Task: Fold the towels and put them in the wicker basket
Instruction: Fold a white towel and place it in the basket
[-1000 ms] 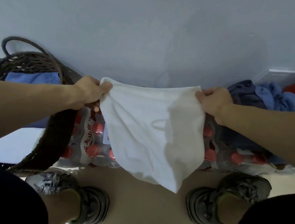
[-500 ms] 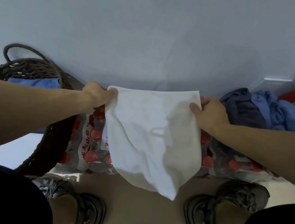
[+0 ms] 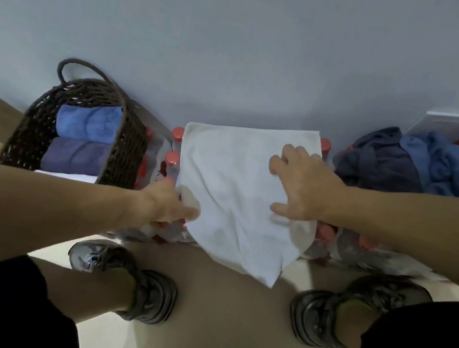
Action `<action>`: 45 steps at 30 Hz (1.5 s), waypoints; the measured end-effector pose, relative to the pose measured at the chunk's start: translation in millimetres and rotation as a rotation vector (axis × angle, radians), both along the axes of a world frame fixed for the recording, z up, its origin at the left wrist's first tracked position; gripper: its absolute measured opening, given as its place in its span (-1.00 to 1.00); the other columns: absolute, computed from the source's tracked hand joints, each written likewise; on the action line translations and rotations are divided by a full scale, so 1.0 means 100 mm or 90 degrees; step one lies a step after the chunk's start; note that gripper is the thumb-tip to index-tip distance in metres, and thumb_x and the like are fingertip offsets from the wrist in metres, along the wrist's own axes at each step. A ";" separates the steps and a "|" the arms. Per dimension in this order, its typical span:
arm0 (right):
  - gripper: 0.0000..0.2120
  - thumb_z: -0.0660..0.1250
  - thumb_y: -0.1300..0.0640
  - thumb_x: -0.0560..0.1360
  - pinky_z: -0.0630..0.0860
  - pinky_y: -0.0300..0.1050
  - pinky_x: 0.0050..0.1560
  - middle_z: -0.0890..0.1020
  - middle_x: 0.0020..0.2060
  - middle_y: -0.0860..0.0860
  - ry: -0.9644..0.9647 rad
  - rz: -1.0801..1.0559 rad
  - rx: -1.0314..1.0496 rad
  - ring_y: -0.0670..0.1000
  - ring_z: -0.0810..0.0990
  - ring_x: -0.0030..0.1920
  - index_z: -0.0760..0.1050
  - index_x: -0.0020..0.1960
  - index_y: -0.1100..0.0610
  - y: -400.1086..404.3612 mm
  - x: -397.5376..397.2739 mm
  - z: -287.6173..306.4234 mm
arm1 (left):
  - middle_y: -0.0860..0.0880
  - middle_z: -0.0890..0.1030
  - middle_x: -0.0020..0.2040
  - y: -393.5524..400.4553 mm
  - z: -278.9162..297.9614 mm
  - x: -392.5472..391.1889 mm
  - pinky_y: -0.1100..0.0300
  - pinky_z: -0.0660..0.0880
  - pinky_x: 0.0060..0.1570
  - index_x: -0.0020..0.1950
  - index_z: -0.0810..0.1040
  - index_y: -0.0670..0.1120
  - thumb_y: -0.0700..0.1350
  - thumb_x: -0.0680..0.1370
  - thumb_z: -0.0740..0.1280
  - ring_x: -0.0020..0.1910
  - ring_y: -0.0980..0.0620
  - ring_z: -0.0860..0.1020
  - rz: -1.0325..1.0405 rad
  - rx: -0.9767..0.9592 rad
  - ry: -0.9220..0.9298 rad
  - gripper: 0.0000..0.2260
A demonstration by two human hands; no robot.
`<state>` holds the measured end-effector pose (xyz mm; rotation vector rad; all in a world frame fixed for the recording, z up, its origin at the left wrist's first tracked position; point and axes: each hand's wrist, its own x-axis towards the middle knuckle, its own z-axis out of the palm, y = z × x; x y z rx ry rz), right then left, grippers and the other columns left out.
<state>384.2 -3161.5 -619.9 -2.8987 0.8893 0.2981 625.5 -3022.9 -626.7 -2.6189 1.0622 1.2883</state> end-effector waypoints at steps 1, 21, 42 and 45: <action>-0.39 0.38 -0.26 0.37 0.44 0.01 -0.04 0.37 0.08 0.08 0.016 0.024 -0.015 0.07 0.37 -0.03 0.31 0.20 0.11 0.00 -0.02 0.02 | -0.06 0.63 -0.24 0.04 -0.02 -0.06 0.26 0.47 -0.52 -0.05 0.54 -0.15 0.05 0.42 0.52 -0.39 0.03 0.58 0.017 -0.034 -0.016 -0.67; -0.45 0.43 -0.08 0.44 0.50 0.10 0.13 0.29 0.25 0.07 0.085 -0.094 0.176 0.14 0.30 0.21 0.32 0.31 0.08 0.08 -0.07 -0.02 | -0.06 0.55 -0.35 0.55 -0.10 0.17 0.09 0.50 -0.32 -0.23 0.47 -0.14 0.14 0.44 0.46 -0.34 -0.08 0.53 0.090 -0.212 -0.127 -0.63; -0.21 0.54 -0.25 0.23 0.40 0.07 0.22 0.24 0.22 0.05 0.023 -0.222 0.185 0.11 0.23 0.24 0.26 0.30 0.00 -0.02 -0.11 -0.09 | -0.18 -0.10 0.60 -0.64 -0.71 0.30 -0.01 -0.29 0.50 0.59 -0.04 -0.19 0.23 0.55 -0.18 0.58 -0.07 -0.17 -0.283 -0.327 -0.285 -0.28; -0.21 0.51 -0.27 0.25 0.38 0.09 0.26 0.25 0.23 0.04 0.008 -0.221 0.184 0.13 0.24 0.27 0.25 0.34 -0.01 -0.01 -0.12 -0.13 | -0.19 0.04 0.59 -0.73 -0.64 0.41 -0.06 -0.19 0.51 0.57 0.03 -0.19 0.20 0.61 -0.09 0.58 -0.12 -0.07 -0.329 -0.309 -0.294 -0.35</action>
